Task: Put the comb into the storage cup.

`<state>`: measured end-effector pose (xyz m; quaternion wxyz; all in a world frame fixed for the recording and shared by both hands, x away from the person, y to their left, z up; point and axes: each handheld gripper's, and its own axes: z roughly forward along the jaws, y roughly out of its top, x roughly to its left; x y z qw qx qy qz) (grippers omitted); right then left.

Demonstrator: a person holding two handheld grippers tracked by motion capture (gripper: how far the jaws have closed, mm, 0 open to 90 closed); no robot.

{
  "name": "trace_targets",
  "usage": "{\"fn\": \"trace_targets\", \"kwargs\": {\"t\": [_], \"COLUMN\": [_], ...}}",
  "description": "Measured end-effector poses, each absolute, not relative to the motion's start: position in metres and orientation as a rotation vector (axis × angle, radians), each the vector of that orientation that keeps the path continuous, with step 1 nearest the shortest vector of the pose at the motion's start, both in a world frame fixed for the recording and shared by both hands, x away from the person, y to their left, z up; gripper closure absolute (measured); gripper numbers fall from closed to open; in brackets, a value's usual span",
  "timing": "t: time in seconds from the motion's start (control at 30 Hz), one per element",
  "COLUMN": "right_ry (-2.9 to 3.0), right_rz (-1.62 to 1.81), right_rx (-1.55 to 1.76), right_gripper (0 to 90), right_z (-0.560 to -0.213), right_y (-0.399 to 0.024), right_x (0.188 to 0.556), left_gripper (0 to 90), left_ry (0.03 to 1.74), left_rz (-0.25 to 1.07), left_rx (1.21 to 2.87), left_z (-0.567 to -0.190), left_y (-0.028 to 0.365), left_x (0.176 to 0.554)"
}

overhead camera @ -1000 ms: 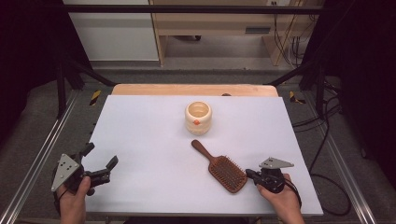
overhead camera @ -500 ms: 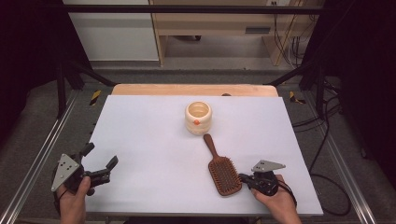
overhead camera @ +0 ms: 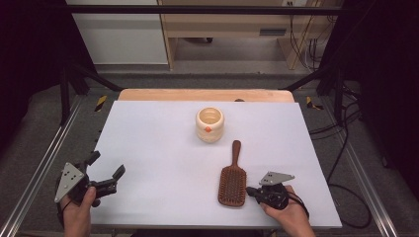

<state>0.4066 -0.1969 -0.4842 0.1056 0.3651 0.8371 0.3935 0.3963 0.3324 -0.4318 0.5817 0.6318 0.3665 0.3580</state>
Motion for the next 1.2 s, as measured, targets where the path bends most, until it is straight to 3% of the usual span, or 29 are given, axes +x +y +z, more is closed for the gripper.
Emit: {"fn": "trace_targets", "kwargs": {"t": [1.2], "right_ry": [2.526], "right_rz": [1.091], "right_rx": [0.754], "right_gripper": [90.0], "right_z": [-0.48], "right_y": [-0.135], "right_x": [0.395], "left_gripper": [2.0], "left_ry": [0.854], "left_rz": [0.835], "left_rx": [1.481], "left_z": [-0.432], "left_y": [0.331], "left_x": [0.397]}}
